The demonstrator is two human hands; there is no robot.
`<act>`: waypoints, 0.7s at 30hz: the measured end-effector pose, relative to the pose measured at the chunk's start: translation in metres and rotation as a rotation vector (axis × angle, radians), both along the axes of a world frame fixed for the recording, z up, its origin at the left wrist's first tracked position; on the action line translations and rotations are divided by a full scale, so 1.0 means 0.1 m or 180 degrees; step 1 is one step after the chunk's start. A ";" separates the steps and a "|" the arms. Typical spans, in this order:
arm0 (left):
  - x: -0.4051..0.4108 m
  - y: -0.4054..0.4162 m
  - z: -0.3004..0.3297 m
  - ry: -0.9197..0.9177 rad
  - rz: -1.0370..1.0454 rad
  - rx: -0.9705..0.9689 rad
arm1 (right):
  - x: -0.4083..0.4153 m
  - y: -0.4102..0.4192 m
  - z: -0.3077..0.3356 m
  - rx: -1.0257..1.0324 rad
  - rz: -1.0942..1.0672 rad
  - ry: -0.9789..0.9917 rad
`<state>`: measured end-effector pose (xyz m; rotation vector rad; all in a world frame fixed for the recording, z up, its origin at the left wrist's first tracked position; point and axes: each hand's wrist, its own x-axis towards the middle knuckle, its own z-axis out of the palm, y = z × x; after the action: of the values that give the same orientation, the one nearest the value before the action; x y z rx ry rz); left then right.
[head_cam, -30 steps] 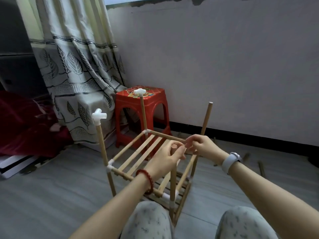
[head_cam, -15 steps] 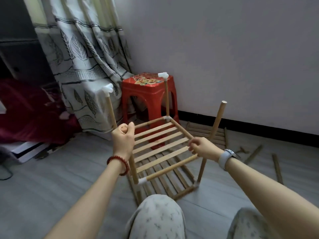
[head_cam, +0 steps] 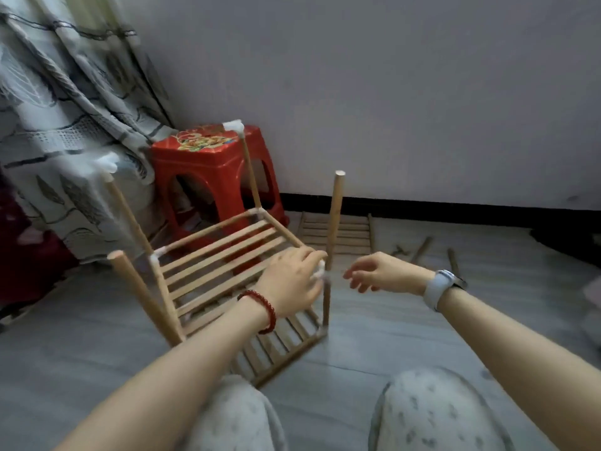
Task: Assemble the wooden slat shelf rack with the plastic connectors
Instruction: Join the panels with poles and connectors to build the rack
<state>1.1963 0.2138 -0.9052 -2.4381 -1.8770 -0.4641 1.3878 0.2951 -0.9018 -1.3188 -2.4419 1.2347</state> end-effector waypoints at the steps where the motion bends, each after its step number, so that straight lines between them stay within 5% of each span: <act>1: 0.16 0.13 -0.13 0.0165 -0.0115 -0.0317 | 0.24 0.04 -0.13 -0.0052 -0.0218 -0.0006; 8: 1.24 0.80 -1.61 0.0315 -0.0415 -0.2061 | 1.83 0.03 -1.97 -0.0286 -0.2187 -0.0525; 13: 1.70 0.80 -2.75 0.0249 -0.0186 -0.2965 | 2.48 -0.21 -3.03 -0.0427 -0.2936 -0.1299; 21: 1.93 0.83 -3.56 0.0355 -0.0101 -0.3104 | 2.74 0.48 -3.58 -0.0072 -0.3027 -0.1650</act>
<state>1.3895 0.2965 -1.2614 -2.8725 -2.3657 0.7738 1.6615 0.3426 -1.2599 -2.5829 -1.5461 0.6986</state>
